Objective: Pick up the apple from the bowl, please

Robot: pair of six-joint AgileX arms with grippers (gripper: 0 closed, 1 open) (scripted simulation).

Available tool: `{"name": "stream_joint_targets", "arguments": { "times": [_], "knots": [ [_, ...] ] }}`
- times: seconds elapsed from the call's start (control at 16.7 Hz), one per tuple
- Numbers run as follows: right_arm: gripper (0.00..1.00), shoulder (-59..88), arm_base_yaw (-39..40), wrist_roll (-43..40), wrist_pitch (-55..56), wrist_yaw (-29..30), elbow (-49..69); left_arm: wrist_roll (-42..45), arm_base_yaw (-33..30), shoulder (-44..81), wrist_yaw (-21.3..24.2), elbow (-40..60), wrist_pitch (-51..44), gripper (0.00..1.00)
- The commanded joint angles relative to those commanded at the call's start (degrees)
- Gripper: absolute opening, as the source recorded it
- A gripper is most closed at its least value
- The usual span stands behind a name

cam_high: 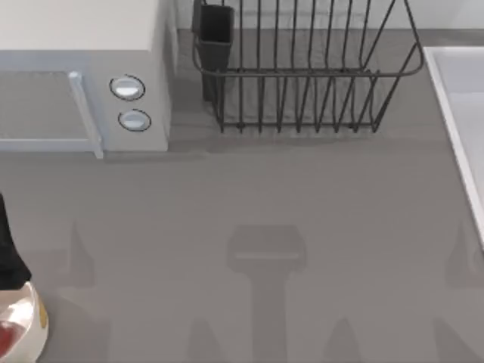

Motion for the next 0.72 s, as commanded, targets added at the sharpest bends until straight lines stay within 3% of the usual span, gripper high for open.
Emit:
{"name": "stream_joint_targets", "arguments": {
  "times": [0.3,0.72],
  "knots": [
    [1.00,0.00,0.00,0.00,0.00,0.00,0.00,0.08,0.02,3.83,0.00,3.32,-3.77,1.00],
    [1.00,0.00,0.00,0.00,0.00,0.00,0.00,0.54,0.13,32.48,0.02,22.00,-29.18,1.00]
  ]
}}
